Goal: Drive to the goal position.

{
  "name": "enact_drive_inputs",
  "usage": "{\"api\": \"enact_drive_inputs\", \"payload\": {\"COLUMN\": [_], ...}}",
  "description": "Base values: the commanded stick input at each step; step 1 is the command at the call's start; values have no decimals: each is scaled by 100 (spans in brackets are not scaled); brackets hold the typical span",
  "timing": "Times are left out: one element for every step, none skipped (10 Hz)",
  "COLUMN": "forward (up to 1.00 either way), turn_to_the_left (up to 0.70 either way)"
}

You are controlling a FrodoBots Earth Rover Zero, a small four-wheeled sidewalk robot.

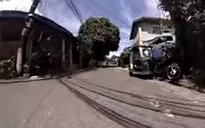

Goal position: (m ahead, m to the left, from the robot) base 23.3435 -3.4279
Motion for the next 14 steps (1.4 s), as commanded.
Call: {"api": "enact_drive_inputs", "payload": {"forward": [85,85,85,85,85,85,85,85,85,85,85,85,85,85], "turn_to_the_left": [0,0,0,0,0,0,0,0,0,0,0,0,0,0]}}
